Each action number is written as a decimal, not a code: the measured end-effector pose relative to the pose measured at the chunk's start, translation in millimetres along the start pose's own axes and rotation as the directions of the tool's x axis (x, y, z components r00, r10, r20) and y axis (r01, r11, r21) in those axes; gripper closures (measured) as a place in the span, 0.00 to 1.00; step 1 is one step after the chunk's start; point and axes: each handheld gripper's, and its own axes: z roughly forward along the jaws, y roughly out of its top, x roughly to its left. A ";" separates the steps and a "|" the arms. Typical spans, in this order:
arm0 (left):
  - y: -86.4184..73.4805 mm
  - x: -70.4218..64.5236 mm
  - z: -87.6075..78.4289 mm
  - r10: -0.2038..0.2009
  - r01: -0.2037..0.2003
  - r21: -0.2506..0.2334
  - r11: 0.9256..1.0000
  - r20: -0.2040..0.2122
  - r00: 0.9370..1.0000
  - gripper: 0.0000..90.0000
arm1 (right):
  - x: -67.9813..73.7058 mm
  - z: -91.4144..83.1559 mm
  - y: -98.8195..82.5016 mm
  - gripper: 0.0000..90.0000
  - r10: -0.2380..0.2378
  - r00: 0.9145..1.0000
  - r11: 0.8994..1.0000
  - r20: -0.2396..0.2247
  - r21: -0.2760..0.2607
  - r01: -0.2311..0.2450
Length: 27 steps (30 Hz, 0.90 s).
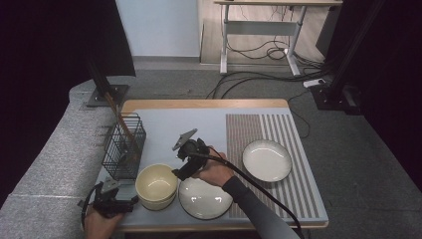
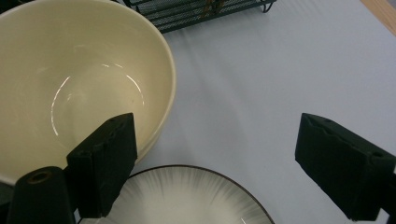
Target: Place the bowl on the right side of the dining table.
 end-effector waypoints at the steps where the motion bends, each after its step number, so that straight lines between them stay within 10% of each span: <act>1: 0.0 0.0 0.0 0.000 0.000 0.000 1.000 0.000 1.000 0.00 | 0.5 1.4 1.1 0.15 -0.002 1.000 1.000 -0.003 0.001 0.002; 27: 0.1 0.0 -0.1 0.000 0.000 0.002 1.000 0.000 1.000 0.00 | 7.4 42.9 14.5 0.66 0.007 0.995 0.998 -0.100 0.070 0.000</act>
